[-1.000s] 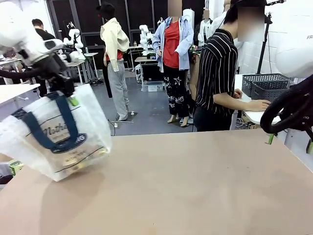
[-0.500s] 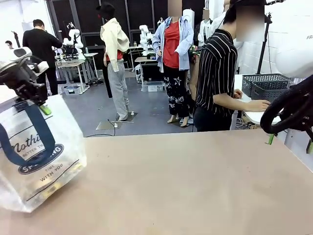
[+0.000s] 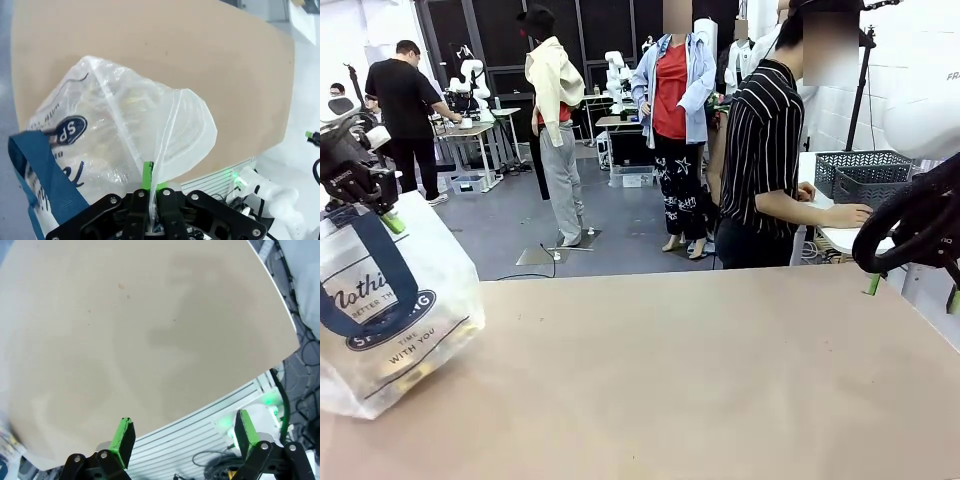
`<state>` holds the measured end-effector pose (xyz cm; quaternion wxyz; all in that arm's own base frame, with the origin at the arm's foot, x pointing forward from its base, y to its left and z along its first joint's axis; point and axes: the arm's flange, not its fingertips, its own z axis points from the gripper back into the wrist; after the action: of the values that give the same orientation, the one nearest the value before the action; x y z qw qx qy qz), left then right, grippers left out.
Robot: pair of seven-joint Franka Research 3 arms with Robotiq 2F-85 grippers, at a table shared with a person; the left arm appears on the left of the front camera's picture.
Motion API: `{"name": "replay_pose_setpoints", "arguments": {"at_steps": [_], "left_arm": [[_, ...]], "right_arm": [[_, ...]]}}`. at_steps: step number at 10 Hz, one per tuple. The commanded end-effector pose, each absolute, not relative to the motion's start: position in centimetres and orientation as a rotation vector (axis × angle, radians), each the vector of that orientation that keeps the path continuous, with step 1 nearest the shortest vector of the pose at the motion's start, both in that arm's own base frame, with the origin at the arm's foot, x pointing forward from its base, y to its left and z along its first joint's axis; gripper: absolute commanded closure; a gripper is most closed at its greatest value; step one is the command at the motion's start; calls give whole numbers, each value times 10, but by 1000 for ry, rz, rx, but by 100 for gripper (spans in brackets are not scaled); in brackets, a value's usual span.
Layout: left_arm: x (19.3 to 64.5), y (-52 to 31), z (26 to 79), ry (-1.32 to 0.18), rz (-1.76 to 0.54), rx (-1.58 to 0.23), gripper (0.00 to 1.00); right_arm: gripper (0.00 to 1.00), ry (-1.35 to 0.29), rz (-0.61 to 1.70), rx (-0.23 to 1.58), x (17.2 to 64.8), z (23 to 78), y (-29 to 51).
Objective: Transfer purchased items from the store into the shopping bag.
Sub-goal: Move the Reusable shopping bag to the right side of the table.
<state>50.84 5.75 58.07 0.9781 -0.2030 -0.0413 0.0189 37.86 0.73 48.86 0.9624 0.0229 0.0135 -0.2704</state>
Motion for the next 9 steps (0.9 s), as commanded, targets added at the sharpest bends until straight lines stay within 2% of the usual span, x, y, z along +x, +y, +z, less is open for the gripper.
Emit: {"name": "replay_pose_setpoints", "arguments": {"at_steps": [1, 3, 4, 5, 9], "left_arm": [[498, 68, 592, -95, 148, -347, 100], [494, 81, 594, -106, 253, -341, 100], [494, 82, 592, -105, 246, -350, 96], [496, 81, 590, -104, 226, -364, 79], [497, 77, 597, -148, 253, -341, 0]], "right_arm": [[0, 35, -535, 25, 381, 491, 5], [0, 35, -535, 25, 381, 491, 5], [0, 35, -535, 25, 381, 491, 5], [0, 35, -535, 25, 381, 491, 5], [0, 35, -535, 25, 381, 491, 5]]}}
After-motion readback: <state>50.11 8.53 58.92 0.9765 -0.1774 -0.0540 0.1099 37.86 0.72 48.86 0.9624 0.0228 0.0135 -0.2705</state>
